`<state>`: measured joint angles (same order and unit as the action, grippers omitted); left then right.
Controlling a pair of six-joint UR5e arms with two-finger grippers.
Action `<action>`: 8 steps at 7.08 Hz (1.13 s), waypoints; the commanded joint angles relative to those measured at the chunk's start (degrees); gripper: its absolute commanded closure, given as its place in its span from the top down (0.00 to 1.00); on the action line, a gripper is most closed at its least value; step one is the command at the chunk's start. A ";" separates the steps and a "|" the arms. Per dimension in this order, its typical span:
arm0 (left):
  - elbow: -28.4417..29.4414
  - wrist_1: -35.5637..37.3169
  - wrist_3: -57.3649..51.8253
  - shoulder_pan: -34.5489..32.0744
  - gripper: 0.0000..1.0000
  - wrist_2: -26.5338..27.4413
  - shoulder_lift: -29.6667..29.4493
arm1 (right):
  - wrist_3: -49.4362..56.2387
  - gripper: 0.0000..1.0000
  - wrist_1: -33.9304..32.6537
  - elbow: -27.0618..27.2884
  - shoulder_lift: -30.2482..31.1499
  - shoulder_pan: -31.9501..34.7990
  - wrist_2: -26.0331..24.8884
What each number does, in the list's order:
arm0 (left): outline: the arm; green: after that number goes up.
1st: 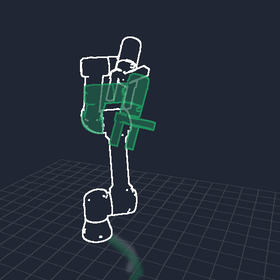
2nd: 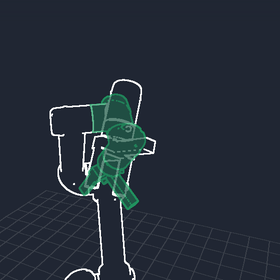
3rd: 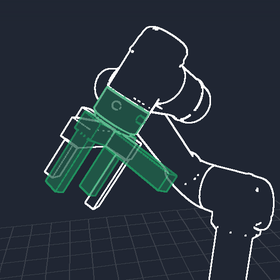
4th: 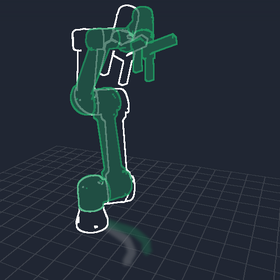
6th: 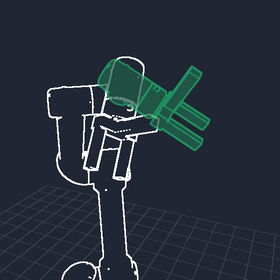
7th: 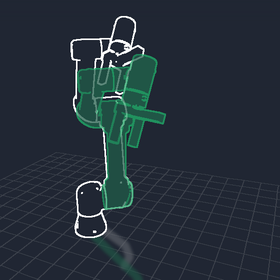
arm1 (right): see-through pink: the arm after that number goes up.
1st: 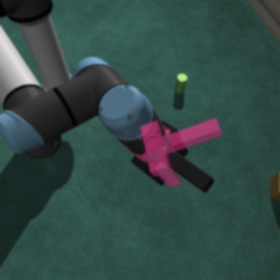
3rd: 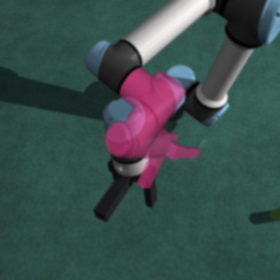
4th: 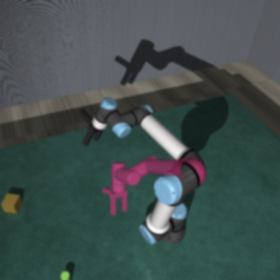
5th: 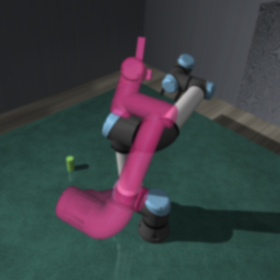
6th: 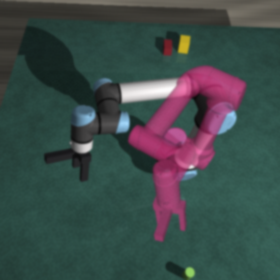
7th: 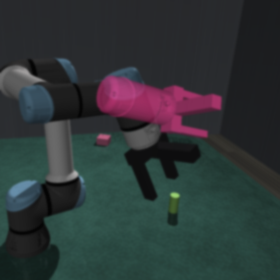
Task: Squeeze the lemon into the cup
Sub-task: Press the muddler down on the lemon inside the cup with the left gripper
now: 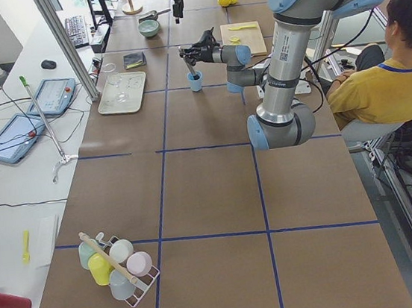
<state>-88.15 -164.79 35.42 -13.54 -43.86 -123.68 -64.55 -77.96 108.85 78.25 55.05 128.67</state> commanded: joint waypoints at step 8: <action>-4.74 -0.53 -2.98 -0.17 0.00 0.00 -0.86 | -0.05 1.00 0.00 -0.21 0.06 -0.03 0.00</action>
<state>-91.15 -165.15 33.40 -13.26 -43.86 -124.48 -64.60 -77.96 108.72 78.31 55.02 128.61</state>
